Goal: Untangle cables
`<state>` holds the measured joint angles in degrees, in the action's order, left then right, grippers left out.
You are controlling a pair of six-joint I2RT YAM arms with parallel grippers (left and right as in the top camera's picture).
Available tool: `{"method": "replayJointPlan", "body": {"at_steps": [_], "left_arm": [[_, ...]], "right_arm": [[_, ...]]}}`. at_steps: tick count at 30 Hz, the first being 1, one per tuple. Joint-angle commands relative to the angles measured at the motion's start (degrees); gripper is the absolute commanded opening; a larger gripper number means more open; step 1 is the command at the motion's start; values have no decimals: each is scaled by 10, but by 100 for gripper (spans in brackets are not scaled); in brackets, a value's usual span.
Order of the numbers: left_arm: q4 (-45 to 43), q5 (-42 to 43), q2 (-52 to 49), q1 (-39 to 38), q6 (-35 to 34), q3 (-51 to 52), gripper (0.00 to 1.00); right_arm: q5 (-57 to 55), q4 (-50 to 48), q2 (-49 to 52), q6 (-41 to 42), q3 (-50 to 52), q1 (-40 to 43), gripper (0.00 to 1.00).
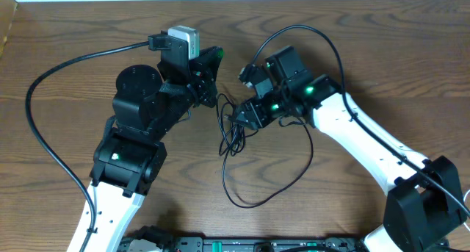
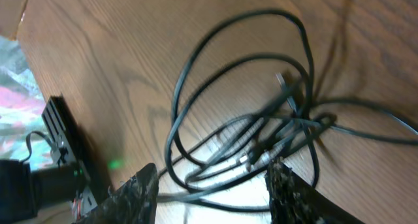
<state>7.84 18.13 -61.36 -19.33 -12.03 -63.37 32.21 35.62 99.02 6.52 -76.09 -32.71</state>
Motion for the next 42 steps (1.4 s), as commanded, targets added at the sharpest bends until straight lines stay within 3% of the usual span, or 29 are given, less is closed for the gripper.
{"method": "replayJointPlan", "body": {"at_steps": [1,9,15,17,18,19,28,35,41,42], "left_arm": [[7,7,3,0,-3,-14,7],[31,7,3,0,6,-14,8],[37,7,3,0,15,-14,8],[44,5,3,0,19,-14,7],[48,3,3,0,19,-14,8],[50,3,3,0,21,-14,8],[86,3,2,0,21,-14,8],[172,13,-41,0,21,-14,8],[178,147,-116,0,50,-14,17],[173,176,-132,0,57,-14,24]], "right_arm": [[-13,-22,7,37,5,-17,50],[-17,-37,70,72,5,-33,47],[-19,-40,89,76,5,-42,38],[-21,-43,89,80,5,-42,26],[-24,-46,89,85,5,-42,10],[-33,-46,89,95,5,-41,1],[-64,-60,52,106,-7,-4,1],[-68,5,-55,106,-46,106,1],[-71,73,-123,75,-48,181,1],[-75,81,-128,74,-48,188,1]]}}
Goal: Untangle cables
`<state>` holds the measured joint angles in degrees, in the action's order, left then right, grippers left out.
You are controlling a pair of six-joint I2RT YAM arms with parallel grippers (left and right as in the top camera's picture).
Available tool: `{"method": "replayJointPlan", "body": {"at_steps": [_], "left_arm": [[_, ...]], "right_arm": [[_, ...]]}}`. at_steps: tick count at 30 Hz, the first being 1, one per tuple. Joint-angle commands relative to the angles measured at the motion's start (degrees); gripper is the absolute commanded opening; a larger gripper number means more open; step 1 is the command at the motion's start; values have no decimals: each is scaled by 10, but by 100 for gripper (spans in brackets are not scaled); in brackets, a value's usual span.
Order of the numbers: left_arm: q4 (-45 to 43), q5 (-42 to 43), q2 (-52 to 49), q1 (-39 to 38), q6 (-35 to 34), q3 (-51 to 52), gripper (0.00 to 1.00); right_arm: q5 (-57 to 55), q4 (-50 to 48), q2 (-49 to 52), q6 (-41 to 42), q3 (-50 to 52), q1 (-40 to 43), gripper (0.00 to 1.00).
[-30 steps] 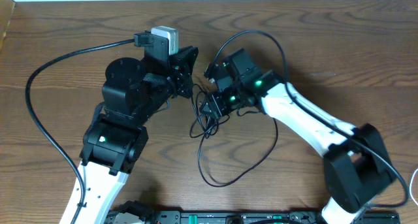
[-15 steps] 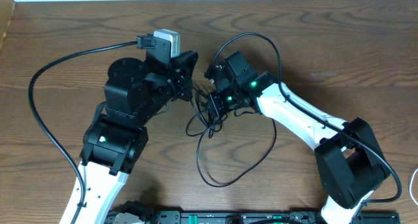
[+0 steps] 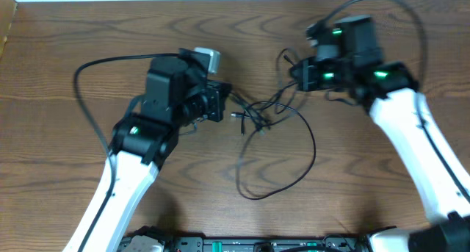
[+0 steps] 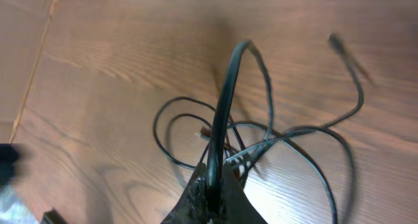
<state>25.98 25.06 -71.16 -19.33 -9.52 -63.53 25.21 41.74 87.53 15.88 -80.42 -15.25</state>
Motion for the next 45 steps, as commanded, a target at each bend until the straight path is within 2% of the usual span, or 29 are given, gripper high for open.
{"method": "replayJointPlan", "body": {"at_steps": [1,4,7,9,14,16,22,32,44,45], "left_arm": [[-12,124,-47,0,33,-12,27],[-16,152,-94,0,33,-12,30],[-14,166,-136,-1,33,-12,30],[-14,166,-158,-5,41,-12,25],[-29,163,-176,-23,58,-11,25],[-33,142,-178,-30,59,-11,26],[-52,102,-190,-40,59,-11,40],[-87,5,-198,-40,43,-11,46],[-179,-12,-276,-54,-113,-11,45],[-185,-12,-280,-56,-124,-11,42]], "right_arm": [[-7,26,-18,-23,-5,19,1],[-16,37,-25,-24,-5,31,1],[-15,38,-25,-26,-5,38,1],[-16,38,-25,-27,-5,38,1],[-18,42,-25,-33,-5,38,1],[-18,42,-25,-33,-5,38,1],[-17,47,-25,-33,-5,38,1],[-17,65,-25,-38,-5,38,1],[-18,81,-25,-44,-5,38,1],[-17,83,-25,-47,-5,38,1]]}}
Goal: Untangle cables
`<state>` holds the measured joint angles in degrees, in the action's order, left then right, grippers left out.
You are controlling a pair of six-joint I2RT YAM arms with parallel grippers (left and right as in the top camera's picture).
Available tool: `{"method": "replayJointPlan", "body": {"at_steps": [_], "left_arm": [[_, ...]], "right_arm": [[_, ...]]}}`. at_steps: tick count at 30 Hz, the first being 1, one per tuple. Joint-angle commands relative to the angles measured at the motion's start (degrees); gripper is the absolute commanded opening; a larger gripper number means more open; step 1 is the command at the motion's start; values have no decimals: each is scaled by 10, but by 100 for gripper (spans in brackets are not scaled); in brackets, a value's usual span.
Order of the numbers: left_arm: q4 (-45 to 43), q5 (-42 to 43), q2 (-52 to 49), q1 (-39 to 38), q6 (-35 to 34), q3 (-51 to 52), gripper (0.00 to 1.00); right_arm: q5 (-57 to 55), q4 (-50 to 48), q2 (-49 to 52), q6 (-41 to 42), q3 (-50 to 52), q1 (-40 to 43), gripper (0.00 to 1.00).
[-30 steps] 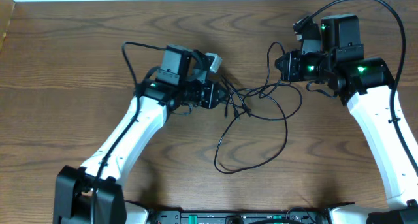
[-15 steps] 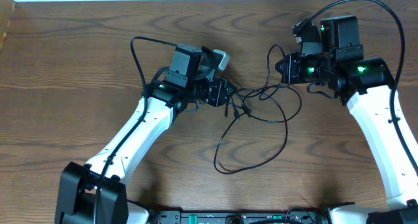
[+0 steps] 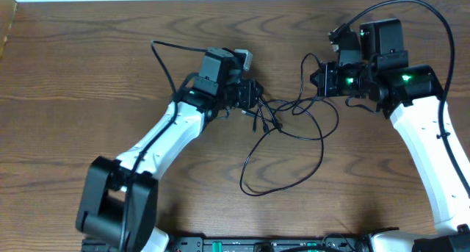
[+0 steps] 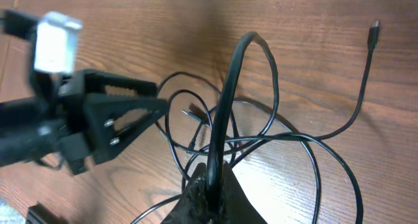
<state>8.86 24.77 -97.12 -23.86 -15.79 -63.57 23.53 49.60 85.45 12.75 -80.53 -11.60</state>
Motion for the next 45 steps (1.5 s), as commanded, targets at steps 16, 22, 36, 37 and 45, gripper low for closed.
{"method": "replayJointPlan", "body": {"at_steps": [16,22,36,37,45], "left_arm": [[-28,-15,-16,-7,-82,-11,8],[40,-55,50,62,-45,-11,7],[89,-64,198,296,-18,-11,8],[89,-64,203,312,-18,-11,8],[89,-62,215,433,-58,-11,8]], "right_arm": [[-64,38,-4,-24,-3,2,1],[-127,43,-5,5,-3,16,1],[-127,64,-6,20,-3,140,1],[-127,66,-6,20,-4,155,1],[-126,97,-6,20,-4,289,1]]}}
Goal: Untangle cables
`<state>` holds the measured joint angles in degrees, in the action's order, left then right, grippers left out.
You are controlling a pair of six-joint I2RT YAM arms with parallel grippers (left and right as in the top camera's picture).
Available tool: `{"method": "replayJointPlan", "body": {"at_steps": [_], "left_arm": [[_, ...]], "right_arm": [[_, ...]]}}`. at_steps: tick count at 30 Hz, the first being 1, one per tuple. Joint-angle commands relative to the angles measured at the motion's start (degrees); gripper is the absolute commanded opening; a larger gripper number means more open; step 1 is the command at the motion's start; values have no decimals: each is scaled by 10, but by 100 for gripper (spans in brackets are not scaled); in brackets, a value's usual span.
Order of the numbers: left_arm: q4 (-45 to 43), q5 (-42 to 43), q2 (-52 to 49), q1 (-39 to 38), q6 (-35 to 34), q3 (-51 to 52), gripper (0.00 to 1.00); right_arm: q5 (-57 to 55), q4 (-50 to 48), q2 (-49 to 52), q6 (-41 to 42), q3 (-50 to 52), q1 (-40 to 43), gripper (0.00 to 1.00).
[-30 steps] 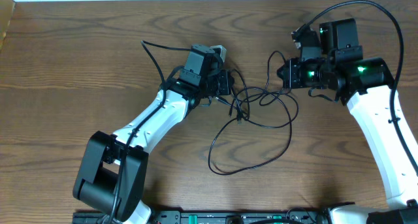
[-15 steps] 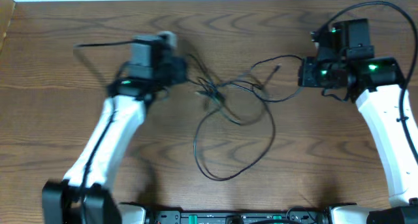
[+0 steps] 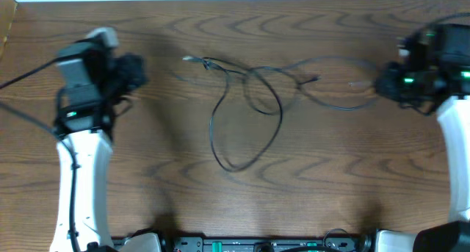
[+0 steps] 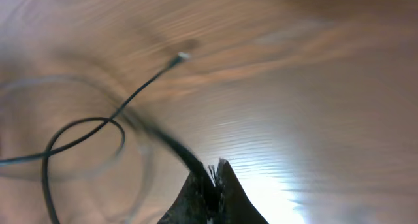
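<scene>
Thin black cables [image 3: 248, 76] lie spread across the middle of the wooden table [image 3: 330, 178], crossing near the centre, with one long loop [image 3: 233, 166] hanging toward the front. One plug end [image 3: 188, 59] lies at the left, another [image 3: 314, 79] to the right. A blurred strand [image 3: 345, 103] runs to my right gripper [image 3: 383, 84] at the far right. In the right wrist view that gripper [image 4: 214, 165] is shut on a black cable [image 4: 173, 144] leading up-left; a second cable [image 4: 140, 92] ends in a plug [image 4: 181, 55]. My left gripper [image 3: 131, 71] is at the far left, apart from the cables.
The left arm's own supply cable [image 3: 29, 74] trails off the left edge. A pale strip marks the table's far edge. Bare wood lies in front of the cables and between the two arms.
Both arms have moved outward: the left gripper from the tangle to the far left, the right gripper further right with its cable. The bundle is stretched wide and looser.
Both grippers were close at a tight bundle, the right one open over it. Then the right was shut on a strand and lifted away to the right. The left stayed at the tangle, then moved far left; now the cables lie spread out.
</scene>
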<state>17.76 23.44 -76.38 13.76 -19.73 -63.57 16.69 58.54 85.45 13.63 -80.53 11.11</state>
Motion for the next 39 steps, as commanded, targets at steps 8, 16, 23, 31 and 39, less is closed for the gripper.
{"method": "replayJointPlan", "body": {"at_steps": [8,16,23,31,39], "left_arm": [[3,6,7,100,-25,-11,8],[32,76,7,63,-37,-10,8],[74,76,5,-16,-33,-10,13],[106,74,4,-83,-28,-10,13],[136,32,4,-169,22,-6,13]], "right_arm": [[12,26,-7,-21,-4,136,1],[19,24,-7,-21,-3,96,1],[19,14,-7,-17,-4,60,1],[-64,-42,-7,22,-18,61,1],[-203,-49,11,-17,-233,71,1]]}}
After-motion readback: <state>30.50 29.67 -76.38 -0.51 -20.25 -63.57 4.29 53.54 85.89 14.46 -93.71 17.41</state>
